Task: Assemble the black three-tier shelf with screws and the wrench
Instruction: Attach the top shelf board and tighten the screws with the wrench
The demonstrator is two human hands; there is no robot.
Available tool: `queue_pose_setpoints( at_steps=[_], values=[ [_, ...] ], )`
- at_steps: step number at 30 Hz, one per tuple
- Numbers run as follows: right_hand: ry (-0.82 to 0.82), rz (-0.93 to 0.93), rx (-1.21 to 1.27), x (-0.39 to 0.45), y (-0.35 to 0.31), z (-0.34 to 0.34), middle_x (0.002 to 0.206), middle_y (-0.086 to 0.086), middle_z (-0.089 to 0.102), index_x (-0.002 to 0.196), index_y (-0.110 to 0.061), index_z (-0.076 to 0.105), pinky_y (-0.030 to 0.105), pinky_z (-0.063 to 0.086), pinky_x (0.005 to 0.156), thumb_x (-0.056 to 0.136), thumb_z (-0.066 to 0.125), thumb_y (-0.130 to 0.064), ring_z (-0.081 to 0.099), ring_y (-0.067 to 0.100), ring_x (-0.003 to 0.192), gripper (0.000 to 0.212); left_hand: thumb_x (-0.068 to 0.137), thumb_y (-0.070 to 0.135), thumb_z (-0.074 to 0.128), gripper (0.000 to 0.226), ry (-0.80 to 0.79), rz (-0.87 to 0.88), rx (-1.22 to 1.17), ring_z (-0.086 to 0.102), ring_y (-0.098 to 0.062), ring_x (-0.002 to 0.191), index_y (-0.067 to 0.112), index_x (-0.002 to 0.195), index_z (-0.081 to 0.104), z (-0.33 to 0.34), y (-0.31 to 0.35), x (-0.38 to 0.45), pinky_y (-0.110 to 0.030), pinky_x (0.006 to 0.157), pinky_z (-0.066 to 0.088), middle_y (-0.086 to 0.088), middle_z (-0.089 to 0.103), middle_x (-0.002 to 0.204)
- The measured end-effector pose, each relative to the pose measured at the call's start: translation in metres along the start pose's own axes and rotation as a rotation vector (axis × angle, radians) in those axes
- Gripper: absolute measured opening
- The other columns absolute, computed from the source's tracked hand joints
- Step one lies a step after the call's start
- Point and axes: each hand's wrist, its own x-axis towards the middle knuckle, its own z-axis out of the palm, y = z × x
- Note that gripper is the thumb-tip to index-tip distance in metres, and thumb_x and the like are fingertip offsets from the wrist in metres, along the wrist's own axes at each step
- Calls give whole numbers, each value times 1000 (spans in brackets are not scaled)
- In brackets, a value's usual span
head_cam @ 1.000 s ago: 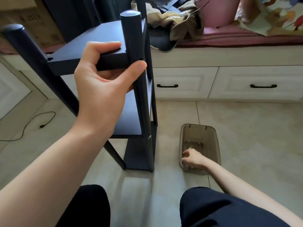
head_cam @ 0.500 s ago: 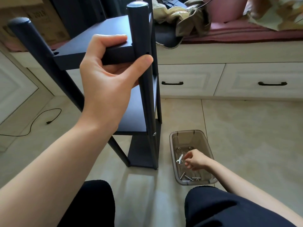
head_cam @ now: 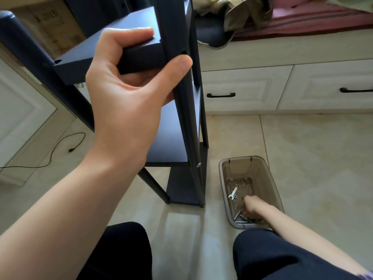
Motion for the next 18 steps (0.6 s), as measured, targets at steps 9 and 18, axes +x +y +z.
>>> queue_pose_setpoints(
  at_steps=[9, 18],
  values=[
    [67, -28, -262, 7, -7, 21, 135, 10, 53, 133, -8, 52, 37, 46, 94, 94, 45, -7, 55, 31, 124, 40, 84, 7, 79, 42, 6, 5, 5, 76, -25, 87, 6, 117, 53, 0, -1, 1, -41, 76, 63, 3, 75, 87],
    [99, -78, -132, -5, -11, 7, 123, 11, 56, 115, -9, 54, 31, 45, 80, 94, 50, -18, 60, 29, 110, 23, 83, 5, 80, 42, 16, 1, -22, 76, -23, 85, 5, 115, 53, 0, -2, 1, -40, 76, 63, 3, 75, 86]
  ],
)
